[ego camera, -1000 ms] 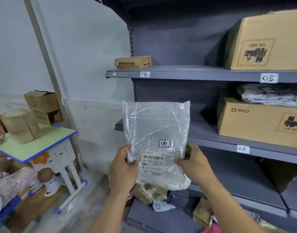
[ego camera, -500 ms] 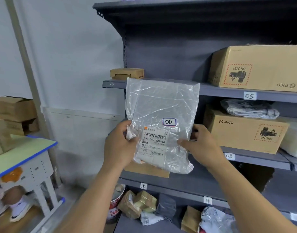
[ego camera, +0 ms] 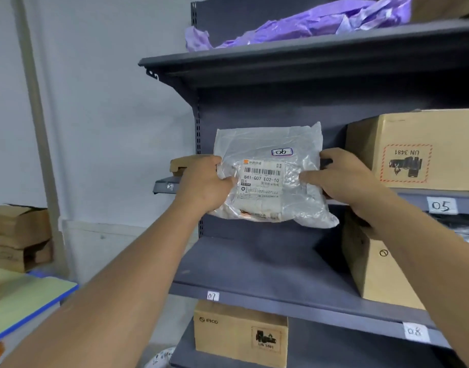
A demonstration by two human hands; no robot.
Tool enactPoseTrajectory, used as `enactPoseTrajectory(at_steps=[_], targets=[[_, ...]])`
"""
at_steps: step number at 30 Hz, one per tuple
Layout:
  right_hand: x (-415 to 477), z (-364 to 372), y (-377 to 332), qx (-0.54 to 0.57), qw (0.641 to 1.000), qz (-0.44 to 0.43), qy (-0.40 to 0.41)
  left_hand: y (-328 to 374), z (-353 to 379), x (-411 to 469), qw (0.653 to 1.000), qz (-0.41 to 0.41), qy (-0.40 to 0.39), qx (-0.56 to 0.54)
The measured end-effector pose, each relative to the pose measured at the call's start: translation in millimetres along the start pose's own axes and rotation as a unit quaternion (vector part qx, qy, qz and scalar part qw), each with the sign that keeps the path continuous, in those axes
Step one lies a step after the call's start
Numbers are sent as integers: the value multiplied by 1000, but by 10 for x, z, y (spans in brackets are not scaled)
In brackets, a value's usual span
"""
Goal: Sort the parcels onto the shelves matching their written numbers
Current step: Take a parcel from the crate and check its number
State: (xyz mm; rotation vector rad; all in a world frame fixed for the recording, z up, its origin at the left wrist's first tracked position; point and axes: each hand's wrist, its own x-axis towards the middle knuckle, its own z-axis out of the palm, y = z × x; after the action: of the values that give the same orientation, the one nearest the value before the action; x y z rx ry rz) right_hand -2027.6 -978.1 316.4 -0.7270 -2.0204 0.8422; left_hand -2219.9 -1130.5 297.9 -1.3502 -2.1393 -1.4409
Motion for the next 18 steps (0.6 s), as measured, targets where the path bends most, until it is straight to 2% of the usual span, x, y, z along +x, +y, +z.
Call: enactPoseTrajectory(at_steps=[11, 18], targets=[[1123, 350, 211, -48, 996, 47, -50, -319, 292, 1002, 987, -59, -60, 136], [1494, 539, 338, -109, 990, 58, -63, -636, 477, 1323, 988, -47, -62, 136]])
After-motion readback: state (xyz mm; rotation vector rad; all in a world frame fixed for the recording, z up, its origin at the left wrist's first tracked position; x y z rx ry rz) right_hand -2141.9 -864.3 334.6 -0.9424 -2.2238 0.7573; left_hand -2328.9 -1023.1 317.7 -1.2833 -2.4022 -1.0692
